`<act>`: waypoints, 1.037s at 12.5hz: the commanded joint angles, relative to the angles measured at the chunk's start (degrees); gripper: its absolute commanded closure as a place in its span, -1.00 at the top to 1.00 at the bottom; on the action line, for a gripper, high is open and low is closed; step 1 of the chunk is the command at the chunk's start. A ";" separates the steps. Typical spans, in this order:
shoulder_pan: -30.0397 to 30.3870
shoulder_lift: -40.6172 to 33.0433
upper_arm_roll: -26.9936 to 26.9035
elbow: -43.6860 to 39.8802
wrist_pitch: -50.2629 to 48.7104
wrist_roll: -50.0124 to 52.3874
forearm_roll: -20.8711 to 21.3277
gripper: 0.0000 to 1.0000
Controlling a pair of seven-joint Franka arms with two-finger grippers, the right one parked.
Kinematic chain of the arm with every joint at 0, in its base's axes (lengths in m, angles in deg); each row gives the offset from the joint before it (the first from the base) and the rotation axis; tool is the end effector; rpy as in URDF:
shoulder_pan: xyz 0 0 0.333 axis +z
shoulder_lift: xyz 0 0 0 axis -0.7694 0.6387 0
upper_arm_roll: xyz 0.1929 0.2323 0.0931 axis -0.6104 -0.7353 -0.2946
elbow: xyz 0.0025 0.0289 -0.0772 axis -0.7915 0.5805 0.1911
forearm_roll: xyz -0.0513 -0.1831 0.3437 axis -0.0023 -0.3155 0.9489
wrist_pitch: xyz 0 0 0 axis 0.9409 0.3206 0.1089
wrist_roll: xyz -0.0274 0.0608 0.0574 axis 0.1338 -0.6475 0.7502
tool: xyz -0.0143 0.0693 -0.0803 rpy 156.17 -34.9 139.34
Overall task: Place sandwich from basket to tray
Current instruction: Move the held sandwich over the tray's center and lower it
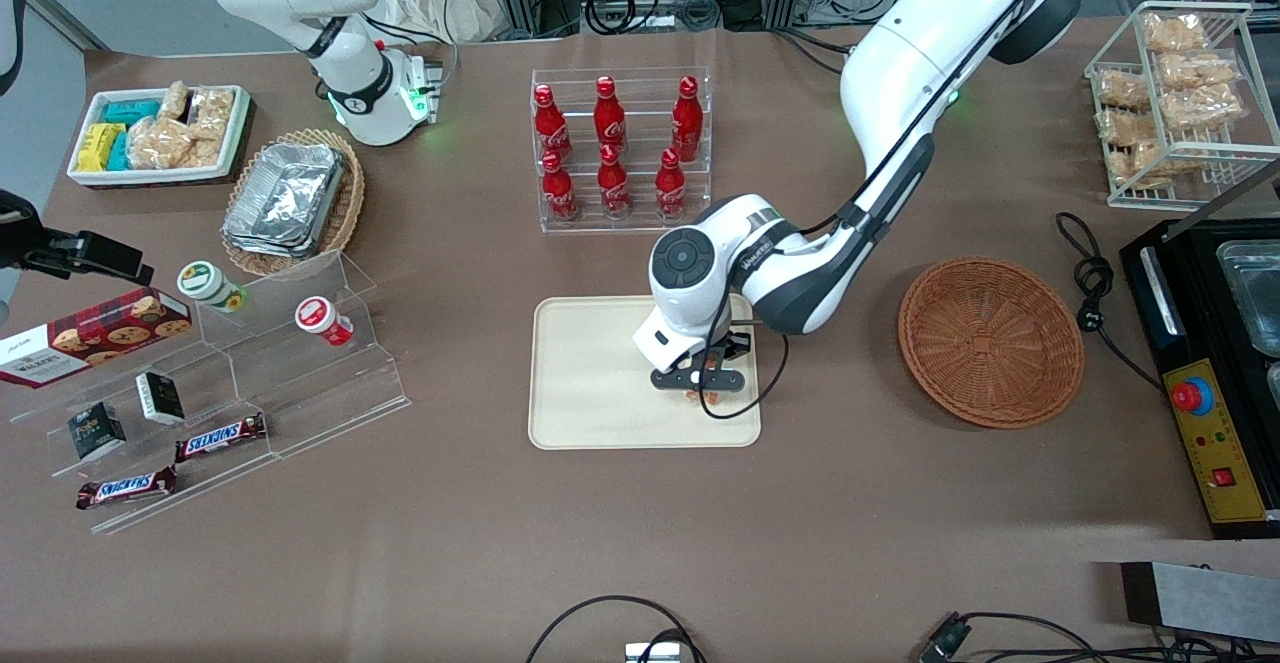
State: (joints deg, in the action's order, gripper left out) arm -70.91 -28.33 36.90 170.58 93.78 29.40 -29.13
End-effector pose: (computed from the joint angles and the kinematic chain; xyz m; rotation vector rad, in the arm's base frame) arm 0.5503 -0.4503 0.2465 -2.9932 0.1256 -0.0351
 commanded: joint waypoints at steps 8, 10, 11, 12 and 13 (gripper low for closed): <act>-0.92 1.70 -0.22 -1.93 0.86 2.20 4.62 1.00; -0.92 1.52 -0.22 -2.02 0.86 2.11 4.54 1.00; -0.83 1.43 -0.22 -2.02 0.86 2.03 4.54 1.00; -0.83 1.17 -0.22 -2.02 0.77 2.02 4.54 1.00; -0.75 0.74 -0.22 -2.19 0.51 2.02 4.45 1.00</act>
State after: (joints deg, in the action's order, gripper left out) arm -71.02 -27.50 36.90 169.94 94.81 30.42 -25.72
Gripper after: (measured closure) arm 0.000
